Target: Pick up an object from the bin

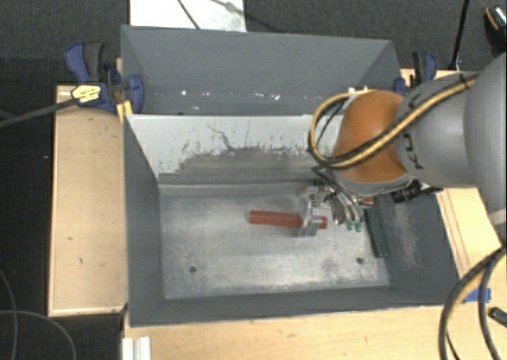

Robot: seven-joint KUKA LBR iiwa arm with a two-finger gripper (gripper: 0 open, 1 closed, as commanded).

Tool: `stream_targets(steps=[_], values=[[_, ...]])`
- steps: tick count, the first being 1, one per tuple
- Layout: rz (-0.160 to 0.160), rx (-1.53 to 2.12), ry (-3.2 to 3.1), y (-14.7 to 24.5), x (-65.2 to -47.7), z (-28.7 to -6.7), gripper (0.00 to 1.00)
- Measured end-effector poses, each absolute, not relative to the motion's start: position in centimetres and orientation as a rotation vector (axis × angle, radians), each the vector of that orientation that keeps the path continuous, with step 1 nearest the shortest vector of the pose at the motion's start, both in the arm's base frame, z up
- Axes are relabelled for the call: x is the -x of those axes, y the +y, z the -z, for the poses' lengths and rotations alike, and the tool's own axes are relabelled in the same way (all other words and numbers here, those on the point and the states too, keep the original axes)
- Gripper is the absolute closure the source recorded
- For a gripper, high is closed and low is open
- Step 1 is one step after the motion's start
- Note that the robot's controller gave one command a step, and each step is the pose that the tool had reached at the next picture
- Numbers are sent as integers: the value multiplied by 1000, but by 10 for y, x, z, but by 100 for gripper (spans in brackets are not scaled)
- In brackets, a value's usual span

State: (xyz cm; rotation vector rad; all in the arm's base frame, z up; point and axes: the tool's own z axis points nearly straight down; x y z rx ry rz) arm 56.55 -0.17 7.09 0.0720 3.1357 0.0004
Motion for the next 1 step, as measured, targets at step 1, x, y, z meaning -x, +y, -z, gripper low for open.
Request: stream_targets(steps=[1], values=[[0,-8,3130,-8,-573,-203,100]])
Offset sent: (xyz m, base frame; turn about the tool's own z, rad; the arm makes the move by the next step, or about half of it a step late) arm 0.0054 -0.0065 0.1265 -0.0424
